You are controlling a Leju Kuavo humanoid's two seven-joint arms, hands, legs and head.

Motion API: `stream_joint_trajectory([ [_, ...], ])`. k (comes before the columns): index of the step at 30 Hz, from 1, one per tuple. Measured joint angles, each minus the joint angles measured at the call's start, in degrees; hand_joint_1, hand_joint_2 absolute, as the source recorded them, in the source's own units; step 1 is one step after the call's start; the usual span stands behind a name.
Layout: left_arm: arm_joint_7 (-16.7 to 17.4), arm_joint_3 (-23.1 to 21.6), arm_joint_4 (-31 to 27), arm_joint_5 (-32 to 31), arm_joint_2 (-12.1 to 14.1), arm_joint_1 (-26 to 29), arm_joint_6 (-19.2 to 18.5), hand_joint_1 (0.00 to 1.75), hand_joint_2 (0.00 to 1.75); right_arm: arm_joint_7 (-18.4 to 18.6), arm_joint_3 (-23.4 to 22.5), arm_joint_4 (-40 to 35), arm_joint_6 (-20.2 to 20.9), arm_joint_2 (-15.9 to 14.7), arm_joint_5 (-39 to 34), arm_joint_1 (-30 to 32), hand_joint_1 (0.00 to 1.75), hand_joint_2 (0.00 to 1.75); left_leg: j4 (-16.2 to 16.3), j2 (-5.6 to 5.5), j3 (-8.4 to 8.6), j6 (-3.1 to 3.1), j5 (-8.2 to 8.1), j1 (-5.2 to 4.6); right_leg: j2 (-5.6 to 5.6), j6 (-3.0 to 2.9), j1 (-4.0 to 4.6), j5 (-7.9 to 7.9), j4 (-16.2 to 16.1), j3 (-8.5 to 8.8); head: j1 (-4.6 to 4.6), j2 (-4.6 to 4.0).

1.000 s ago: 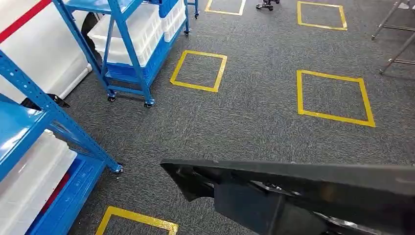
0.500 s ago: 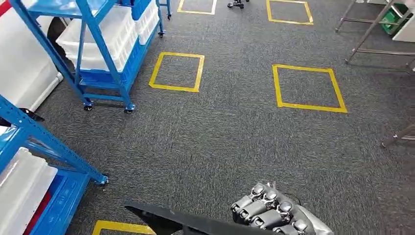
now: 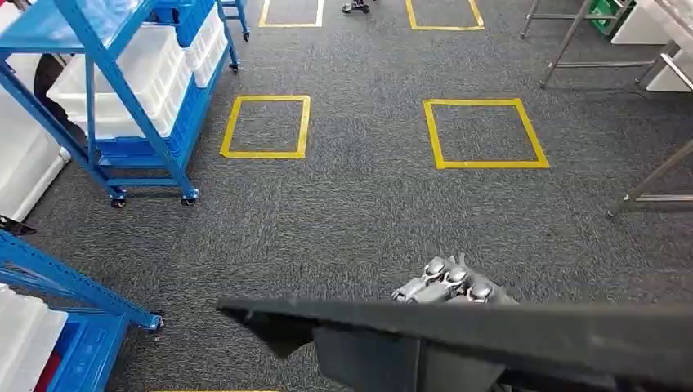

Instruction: Take the parts from the cabinet and place them on the table.

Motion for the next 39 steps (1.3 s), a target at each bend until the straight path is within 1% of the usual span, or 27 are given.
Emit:
stream_joint_trajectory([
  [1,-0.02,-0.31,0.0,-0.15,0.24,0.16,-0.24,0.0,1.75,0.0,-0.83,-0.04,-0.02,-0.02,0.0,0.72,1.75,1.75,3.14,0.0,-1.7,-0.17,-0.56,0.04,0.62,0.0,-0.01,0.0,0.06,-0.02,-0.04,0.0],
  [2,-0.04,-0.61,0.0,-0.24,0.3,0.22,-0.33,0.0,1.75,0.0,-1.56,-0.04,-0.04,-0.06,0.0,1.27,1.75,1.75,3.53,0.0,-2.18,-0.27,0.27,0.14,1.27,0.02,-0.12,-0.02,0.13,0.02,-0.02,0.0],
  [3,-0.18,-0.89,0.0,-0.26,0.35,0.17,-0.33,0.0,1.75,0.0,-2.11,-0.04,-0.09,-0.07,0.02,1.63,1.75,1.75,0.97,-0.01,-1.28,-0.39,2.48,0.31,2.01,0.13,-0.27,-0.1,0.3,0.09,-0.04,0.0],
  [5,-0.33,-1.27,0.0,-0.3,0.35,0.11,-0.28,0.0,1.75,0.0,-2.68,-0.04,-0.07,-0.07,0.07,2.16,1.75,1.75,-8.95,-0.88,3.1,-0.84,8.24,0.9,3.34,0.78,-0.64,-0.58,0.95,0.23,-0.02,0.0],
  [6,-0.35,-1.35,0.02,-0.37,0.33,0.13,-0.24,0.0,1.75,0.0,-2.79,-0.04,0.02,-0.11,0.13,2.41,1.75,1.75,-12.9,-3.09,4.6,-1.11,9.31,1.44,3.87,1.16,-0.68,-0.98,1.51,-0.08,-0.06,0.0],
  [7,-0.37,-1.44,0.04,-0.39,0.28,0.07,-0.24,0.0,1.75,0.0,-2.84,0.0,0.2,-0.15,0.13,2.51,1.75,1.75,-13.96,-4.64,5.05,-1.03,8.28,1.3,4.48,1.55,-0.51,-1.23,2.39,-0.73,-0.31,0.0],
  [8,-0.35,-1.53,0.04,-0.41,0.3,0.09,-0.22,0.0,1.75,0.07,-2.84,0.04,0.48,-0.17,0.17,2.71,1.75,1.75,-13.52,-3.98,4.84,-0.14,8.31,1.29,4.99,1.81,-0.59,-1.0,2.37,-1.26,-0.28,0.0],
  [11,-0.44,-1.77,0.04,-0.46,0.33,-0.17,-0.22,0.0,1.75,0.04,-3.19,0.04,0.48,-0.46,0.15,3.39,1.75,1.75,-14.0,-2.54,4.94,1.13,8.68,1.1,6.37,2.7,-0.88,-0.83,2.21,-1.54,-0.37,0.0],
  [12,-0.46,-1.94,0.04,-0.5,0.37,-0.31,-0.22,0.0,1.75,0.04,-3.34,0.04,0.48,-0.55,0.15,3.48,1.75,1.75,-14.18,-2.0,5.17,1.56,8.78,1.05,4.34,2.85,-0.88,-1.57,3.17,-1.7,-0.2,0.0],
  [13,-0.52,-2.03,0.04,-0.52,0.44,-0.3,-0.2,0.0,1.75,0.04,-3.49,0.04,0.48,-0.66,0.13,3.34,1.75,1.75,-14.26,-1.47,5.25,1.99,8.72,0.95,1.97,3.09,-0.72,-3.32,5.92,-3.07,0.13,0.0],
  [14,-0.52,-2.03,0.04,-0.52,0.44,-0.18,-0.22,0.0,1.75,0.02,-3.62,0.04,0.48,-0.66,0.13,3.39,1.75,1.75,-14.26,-0.9,5.24,2.15,8.66,0.77,0.81,3.34,-0.81,-5.6,10.41,-5.31,0.06,0.0],
  [16,-0.59,-2.07,0.04,-0.63,0.46,0.04,-0.24,0.0,1.75,0.02,-3.65,0.26,0.64,-0.7,0.24,3.73,1.75,1.75,-14.25,0.42,5.22,2.35,8.52,0.47,0.17,3.5,-0.89,-8.77,18.99,-9.86,0.04,0.0],
  [17,-0.79,-2.12,0.04,-0.78,0.46,0.02,-0.39,0.0,1.75,0.04,-3.69,0.59,1.07,-0.77,0.7,3.91,1.75,1.75,-14.24,0.99,5.24,2.41,8.47,0.39,0.11,3.46,-0.88,-8.55,20.52,-10.82,0.07,0.0],
  [18,-0.98,-2.2,0.04,-1.0,0.46,-0.02,-0.59,0.0,1.75,0.06,-3.69,1.28,1.72,-0.85,1.26,4.0,1.75,1.75,-14.24,1.51,5.35,2.42,8.37,0.34,0.07,3.36,-0.87,-6.95,19.06,-10.26,0.06,0.0],
  [19,-1.14,-2.36,0.04,-1.27,0.46,-0.08,-0.83,0.0,1.75,0.15,-3.69,2.19,2.23,-0.92,1.77,3.99,1.75,1.75,-14.24,1.99,5.55,2.37,8.25,0.31,-0.03,3.16,-0.83,-4.41,15.09,-8.23,0.07,0.0],
  [21,-1.36,-2.78,0.04,-1.6,0.46,-0.3,-1.44,0.0,1.75,0.55,-3.71,4.4,2.6,-1.22,2.23,3.62,1.75,1.75,-14.25,2.75,6.04,2.11,7.98,0.31,-1.82,2.45,-0.49,0.37,4.05,-2.33,0.09,0.0],
  [22,-1.46,-2.99,0.04,-1.86,0.44,-0.38,-1.68,0.0,1.75,0.52,-3.71,6.5,2.64,-1.55,2.29,3.09,1.75,1.75,-14.22,3.1,6.09,1.81,7.8,0.01,-3.44,2.19,0.32,-0.77,2.3,-1.57,0.02,0.0],
  [26,-1.99,-3.41,0.07,-1.99,0.44,-0.64,-2.27,0.0,1.75,0.07,-3.84,12.95,2.86,-2.23,2.21,2.46,1.75,1.75,-14.53,4.62,6.55,0.69,7.64,0.14,-1.37,1.1,0.76,-0.26,1.65,-1.75,0.02,0.0],
  [27,-2.25,-3.54,0.07,-1.99,0.46,-0.74,-2.4,0.0,1.75,0.07,-3.84,14.74,2.93,-2.23,2.14,2.36,1.75,1.75,-14.17,3.86,6.51,0.41,7.09,0.37,-1.12,0.76,-0.02,0.2,0.84,-1.04,-0.02,0.0],
  [28,-2.54,-3.54,0.07,-1.94,0.41,-0.78,-2.6,0.0,1.75,-0.02,-3.82,16.49,2.93,-2.25,2.05,1.68,1.75,1.75,-12.16,1.72,5.73,0.35,5.85,0.39,-0.8,0.37,-0.02,0.31,0.55,-0.86,0.0,0.0],
  [29,-3.0,-3.56,0.09,-1.86,0.37,-0.73,-2.8,0.0,1.75,0.07,-3.75,18.54,2.95,-2.21,1.99,1.08,1.75,1.75,-8.36,0.62,3.81,0.33,3.77,0.39,-0.41,0.16,-0.03,0.35,0.56,-0.94,-0.29,0.0],
  [31,-3.83,-3.56,0.09,-1.66,0.5,-0.38,-3.52,0.0,1.75,0.09,-3.67,22.19,3.15,-2.25,1.57,0.8,1.75,1.75,1.21,-0.03,-1.18,0.06,-0.12,0.41,0.56,0.03,0.05,0.3,0.6,-1.01,-0.44,0.0],
  [32,-4.09,-3.56,0.09,-1.59,0.5,-0.15,-3.69,0.0,1.75,0.09,-3.65,23.68,3.26,-2.25,1.33,0.77,1.75,1.75,3.65,-0.03,-2.66,-0.04,-0.26,0.42,1.11,0.04,0.05,0.29,0.65,-1.01,-0.48,0.0],
  [34,-4.15,-3.54,0.09,-1.59,0.5,0.14,-3.95,0.0,1.75,0.07,-3.47,26.64,3.43,-2.27,0.94,0.35,1.75,1.75,-0.07,-0.1,-1.59,-0.1,3.54,0.49,2.34,0.15,-0.04,0.22,0.87,-0.92,-0.5,0.0],
  [36,-4.15,-3.56,0.09,-1.75,0.68,0.0,-4.02,0.0,1.75,0.07,-3.47,28.29,3.37,-2.25,0.81,-0.15,1.75,1.75,-10.81,-1.27,3.13,-0.09,9.26,0.73,3.46,0.63,-0.25,-0.2,1.56,-0.93,-0.48,0.0],
  [37,-4.15,-3.56,0.09,-1.75,0.79,-0.06,-4.04,0.0,1.75,0.07,-3.45,29.06,3.32,-2.25,0.63,-0.29,1.75,1.75,-13.38,-3.35,4.46,0.06,8.6,0.82,3.86,0.95,-0.13,-0.49,1.96,-1.2,-0.46,0.0],
  [39,-4.17,-3.56,0.09,-1.77,0.81,-0.17,-4.11,0.0,1.75,0.09,-3.41,29.85,3.24,-2.25,0.52,-0.51,1.75,1.75,-13.85,-2.91,4.53,0.57,8.77,0.69,4.3,1.23,-0.1,-0.49,2.31,-1.56,-0.51,0.0],
])
